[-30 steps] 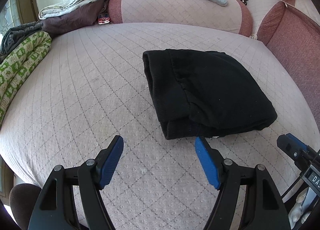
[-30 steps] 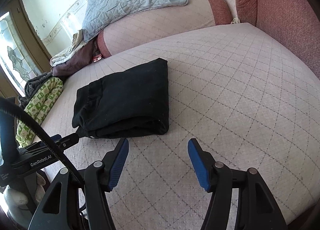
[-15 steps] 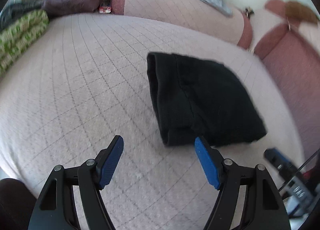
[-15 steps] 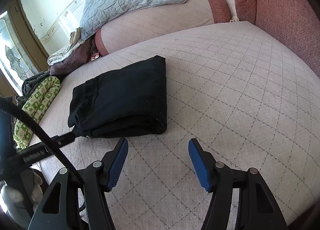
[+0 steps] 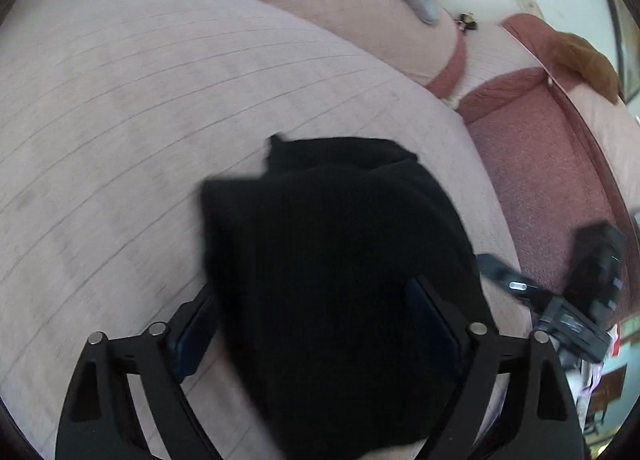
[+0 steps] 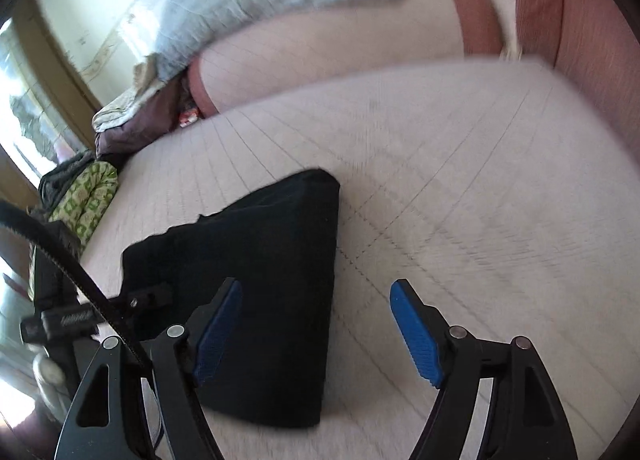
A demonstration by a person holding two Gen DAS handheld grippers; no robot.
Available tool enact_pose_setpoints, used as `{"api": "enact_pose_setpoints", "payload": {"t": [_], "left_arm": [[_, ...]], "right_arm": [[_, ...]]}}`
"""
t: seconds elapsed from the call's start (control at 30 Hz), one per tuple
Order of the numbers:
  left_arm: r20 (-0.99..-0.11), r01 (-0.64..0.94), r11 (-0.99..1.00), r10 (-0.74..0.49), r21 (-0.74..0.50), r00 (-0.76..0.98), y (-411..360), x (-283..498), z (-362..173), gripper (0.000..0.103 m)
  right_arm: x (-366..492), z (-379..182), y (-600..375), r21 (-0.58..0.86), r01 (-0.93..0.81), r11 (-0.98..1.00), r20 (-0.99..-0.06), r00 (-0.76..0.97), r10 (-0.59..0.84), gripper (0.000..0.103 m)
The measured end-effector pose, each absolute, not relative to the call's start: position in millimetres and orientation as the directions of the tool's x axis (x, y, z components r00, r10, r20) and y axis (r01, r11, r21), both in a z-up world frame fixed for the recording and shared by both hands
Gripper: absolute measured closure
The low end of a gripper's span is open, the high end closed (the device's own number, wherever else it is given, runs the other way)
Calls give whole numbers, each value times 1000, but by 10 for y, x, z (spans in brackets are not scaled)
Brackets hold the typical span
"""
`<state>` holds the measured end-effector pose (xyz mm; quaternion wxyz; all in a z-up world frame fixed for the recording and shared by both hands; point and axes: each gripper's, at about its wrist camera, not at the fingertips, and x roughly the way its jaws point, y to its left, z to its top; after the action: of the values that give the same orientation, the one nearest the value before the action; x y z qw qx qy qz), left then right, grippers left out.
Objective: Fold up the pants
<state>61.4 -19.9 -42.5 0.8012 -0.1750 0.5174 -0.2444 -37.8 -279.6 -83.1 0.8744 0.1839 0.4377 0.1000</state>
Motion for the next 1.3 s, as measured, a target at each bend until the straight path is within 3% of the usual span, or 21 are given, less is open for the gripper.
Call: {"api": "enact_pose_setpoints", "payload": {"t": [0.1,0.17,0.2,0.27,0.33,0.43,0.87,1.2,1.3], "left_arm": [[-718,219,783,-621,-582,315,-367,699,-450,21],[-736,208,806,-592,-555,329,-402,702,-449,47],[-735,205,805,-593,-557,329,-383,704,-446,52],[-716,182,781,-622,-598,317,-281,727,-434,66],[-697,175,763,-642,-622,320,-203,721,-359,70],[-699,198,774,-630,-601,339,-231,709,-199,70],[-693,202,806,-585,-557,421,-301,1123,248,72],[-806,156,885,-464,-438,369,-471,1532,-150,71],[-830,154,900,-436,-409,349,-502,1597,-259,55]], "right_arm": [[-139,-1130,-2823,520,15,854,-706,571,419,21],[-87,-1143,-2799,546,-1,837,-682,580,446,27],[-64,-1153,-2769,565,-15,825,-677,562,474,54],[-37,-1134,-2737,584,-26,812,-674,543,502,62],[-53,-1046,-2710,579,-44,814,-664,554,502,72],[-63,-925,-2697,608,-64,792,-626,575,527,79],[33,-268,-2558,522,-160,838,-560,677,477,81],[485,-738,-2657,524,-73,849,-630,638,443,81],[509,-876,-2725,519,-20,855,-663,621,417,80]]}}
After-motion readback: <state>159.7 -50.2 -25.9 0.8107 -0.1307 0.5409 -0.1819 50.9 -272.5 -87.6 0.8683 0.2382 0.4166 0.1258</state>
